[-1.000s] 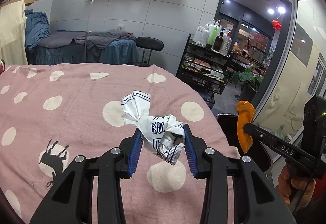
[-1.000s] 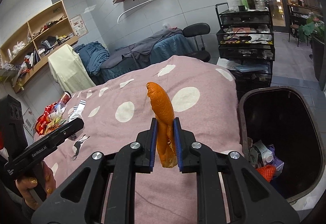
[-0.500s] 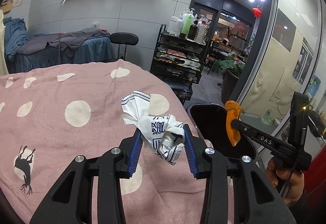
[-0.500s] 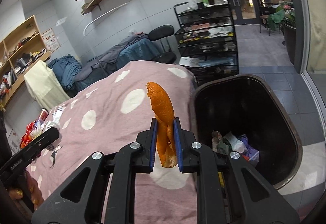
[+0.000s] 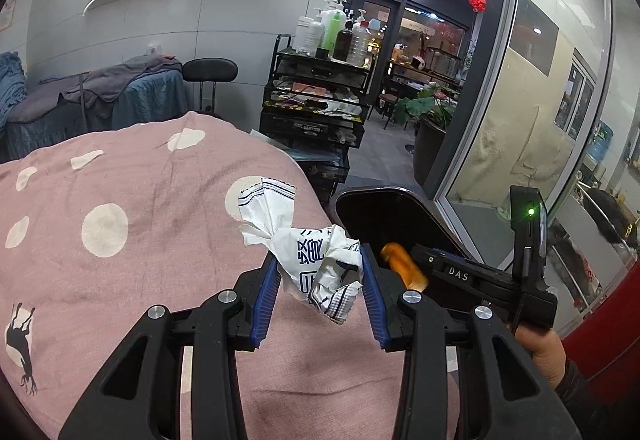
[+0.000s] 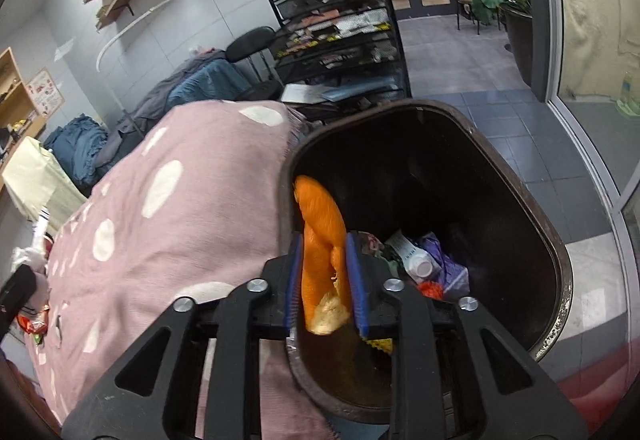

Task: Collect trash
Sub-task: 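Carry the white wrapper with the left tool over the bin and open it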

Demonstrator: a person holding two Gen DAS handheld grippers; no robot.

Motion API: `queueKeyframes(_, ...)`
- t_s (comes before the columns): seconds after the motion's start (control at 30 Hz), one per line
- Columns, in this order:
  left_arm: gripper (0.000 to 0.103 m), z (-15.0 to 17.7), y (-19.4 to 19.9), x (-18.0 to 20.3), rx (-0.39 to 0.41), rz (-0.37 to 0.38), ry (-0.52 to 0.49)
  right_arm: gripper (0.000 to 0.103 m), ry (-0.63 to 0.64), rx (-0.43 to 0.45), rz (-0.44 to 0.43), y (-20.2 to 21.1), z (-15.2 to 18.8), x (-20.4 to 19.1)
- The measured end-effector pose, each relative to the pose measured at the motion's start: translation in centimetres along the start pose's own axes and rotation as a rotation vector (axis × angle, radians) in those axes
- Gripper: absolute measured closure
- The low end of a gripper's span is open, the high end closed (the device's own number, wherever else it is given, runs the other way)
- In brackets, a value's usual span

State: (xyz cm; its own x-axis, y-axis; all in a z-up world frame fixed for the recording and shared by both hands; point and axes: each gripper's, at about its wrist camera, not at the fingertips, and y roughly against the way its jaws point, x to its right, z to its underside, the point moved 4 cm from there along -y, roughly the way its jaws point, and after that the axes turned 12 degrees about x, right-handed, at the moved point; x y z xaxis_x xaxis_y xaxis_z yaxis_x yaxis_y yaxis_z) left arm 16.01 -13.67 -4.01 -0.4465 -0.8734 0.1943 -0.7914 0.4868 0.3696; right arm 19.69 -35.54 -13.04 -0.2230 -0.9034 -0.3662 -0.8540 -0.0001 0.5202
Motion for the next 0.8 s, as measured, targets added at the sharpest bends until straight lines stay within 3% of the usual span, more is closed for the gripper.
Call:
queueKeyframes(0.47,0.064,-0.3,-3.8,4.0,-0.075,0.118,-0.034,0.041,-0.013,0.097,0.054,2.3,-0.2,2.2)
queueKeyframes(0.8,0.064,0.3,-7.7,7.0,-0.163,0.173,-0.078,0.040,0.003,0.182,0.136,5.0,-1.1,3.9)
